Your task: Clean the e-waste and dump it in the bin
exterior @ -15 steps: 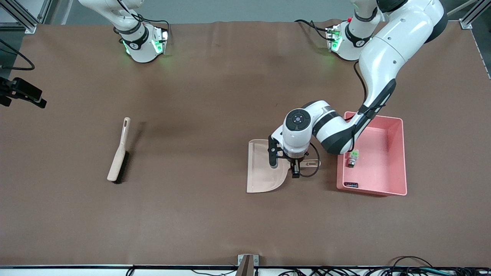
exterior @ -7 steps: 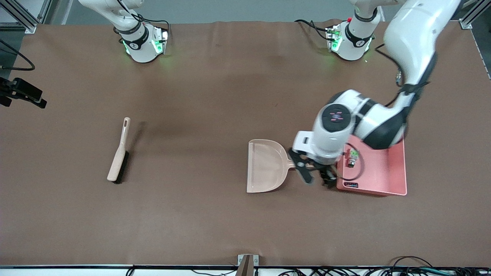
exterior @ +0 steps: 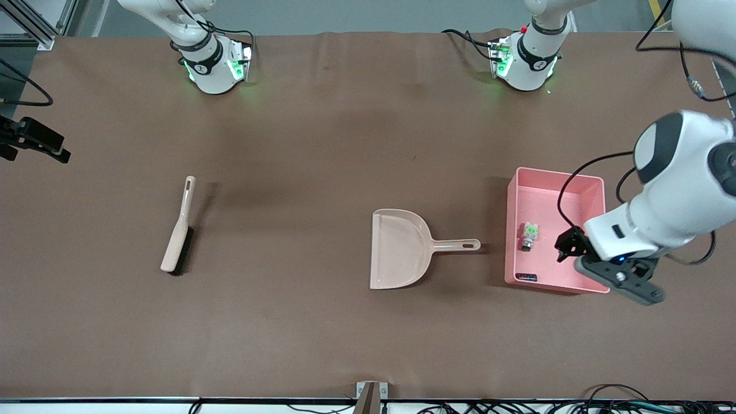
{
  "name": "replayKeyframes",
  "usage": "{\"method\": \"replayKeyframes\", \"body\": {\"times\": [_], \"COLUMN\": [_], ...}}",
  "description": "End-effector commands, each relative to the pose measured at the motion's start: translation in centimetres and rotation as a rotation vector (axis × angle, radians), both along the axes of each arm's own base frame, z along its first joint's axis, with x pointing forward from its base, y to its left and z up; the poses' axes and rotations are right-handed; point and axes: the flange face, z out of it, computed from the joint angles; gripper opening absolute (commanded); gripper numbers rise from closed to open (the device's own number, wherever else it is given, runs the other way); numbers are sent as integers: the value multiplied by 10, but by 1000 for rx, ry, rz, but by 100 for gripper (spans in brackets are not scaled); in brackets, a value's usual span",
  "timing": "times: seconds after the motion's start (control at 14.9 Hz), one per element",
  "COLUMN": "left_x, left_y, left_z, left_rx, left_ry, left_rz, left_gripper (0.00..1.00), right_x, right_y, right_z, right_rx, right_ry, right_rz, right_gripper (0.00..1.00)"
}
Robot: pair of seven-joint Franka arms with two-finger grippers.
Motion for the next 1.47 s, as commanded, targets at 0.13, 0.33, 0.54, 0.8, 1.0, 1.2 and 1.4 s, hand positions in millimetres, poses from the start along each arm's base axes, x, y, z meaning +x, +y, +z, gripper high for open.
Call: {"method": "replayKeyframes", "body": {"times": [0.13, 0.33, 0.54, 0.8, 1.0, 1.2, 1.4], "left_x": [-25, -55, -65, -75, -80, -85, -82], "left_y": [43, 66, 90, 90, 89, 72, 67], "left_z": [58, 80, 97, 100, 105, 108, 103], "left_rx": [16, 70, -94, -64, -46, -75, -54], "left_ry": [-48, -7, 30, 75, 84, 94, 100], "left_rz": [268, 337, 407, 362, 315, 498, 365], "left_gripper": [100, 100, 100, 100, 100, 100, 100], "right_x": [1, 1, 3, 3, 2, 3, 3], "right_y": [2, 6, 6, 5, 6, 6, 7], "right_z": [5, 6, 7, 7, 7, 7, 7], "right_rx": [-19, -19, -20, -20, -20, -20, -20], "right_ry": [-14, -15, -29, -29, -28, -29, -29], "right_rz": [5, 11, 12, 12, 12, 13, 15], "right_gripper": [100, 100, 100, 100, 100, 100, 100]}}
